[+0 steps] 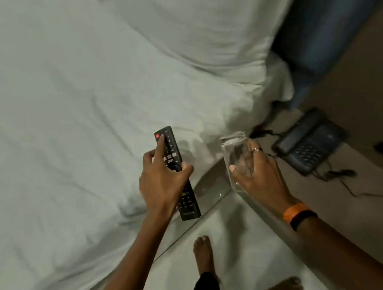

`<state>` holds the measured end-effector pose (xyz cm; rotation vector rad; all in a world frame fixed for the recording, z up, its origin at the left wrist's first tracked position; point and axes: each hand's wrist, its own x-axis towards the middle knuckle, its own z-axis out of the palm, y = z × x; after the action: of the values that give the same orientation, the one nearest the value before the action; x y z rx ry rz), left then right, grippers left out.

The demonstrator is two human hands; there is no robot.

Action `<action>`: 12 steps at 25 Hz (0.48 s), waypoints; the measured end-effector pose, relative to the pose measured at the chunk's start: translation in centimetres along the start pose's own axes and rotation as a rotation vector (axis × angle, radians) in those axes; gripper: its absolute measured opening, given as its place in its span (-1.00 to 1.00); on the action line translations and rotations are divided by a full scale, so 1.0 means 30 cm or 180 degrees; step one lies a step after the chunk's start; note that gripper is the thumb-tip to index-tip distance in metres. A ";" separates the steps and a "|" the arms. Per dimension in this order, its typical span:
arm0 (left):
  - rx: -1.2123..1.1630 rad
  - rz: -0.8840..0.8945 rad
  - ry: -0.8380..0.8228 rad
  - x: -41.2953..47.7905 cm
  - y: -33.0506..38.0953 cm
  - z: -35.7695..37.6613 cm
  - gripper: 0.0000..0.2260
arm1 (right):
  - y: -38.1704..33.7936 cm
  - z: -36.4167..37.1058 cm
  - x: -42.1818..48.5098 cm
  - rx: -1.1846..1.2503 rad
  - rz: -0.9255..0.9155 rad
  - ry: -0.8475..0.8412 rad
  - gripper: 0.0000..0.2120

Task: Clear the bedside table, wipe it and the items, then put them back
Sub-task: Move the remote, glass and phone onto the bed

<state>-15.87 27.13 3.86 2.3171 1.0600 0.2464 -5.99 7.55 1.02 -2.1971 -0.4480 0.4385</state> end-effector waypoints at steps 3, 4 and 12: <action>0.0204 -0.0445 0.0300 0.132 -0.240 -0.243 -0.28 | -0.280 0.230 0.123 0.0004 -0.0467 -0.0360 -0.33; 0.0287 -0.0578 0.0358 0.170 -0.319 -0.304 -0.28 | -0.354 0.307 0.162 -0.0044 -0.0533 -0.0486 -0.35; 0.0522 -0.1116 0.0429 0.410 -0.709 -0.456 -0.28 | -0.636 0.726 0.430 -0.0531 -0.0505 -0.1128 -0.34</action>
<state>-26.45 53.12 2.11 2.2284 1.5826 0.1848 -7.78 39.20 1.11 -2.2250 -0.8710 0.7297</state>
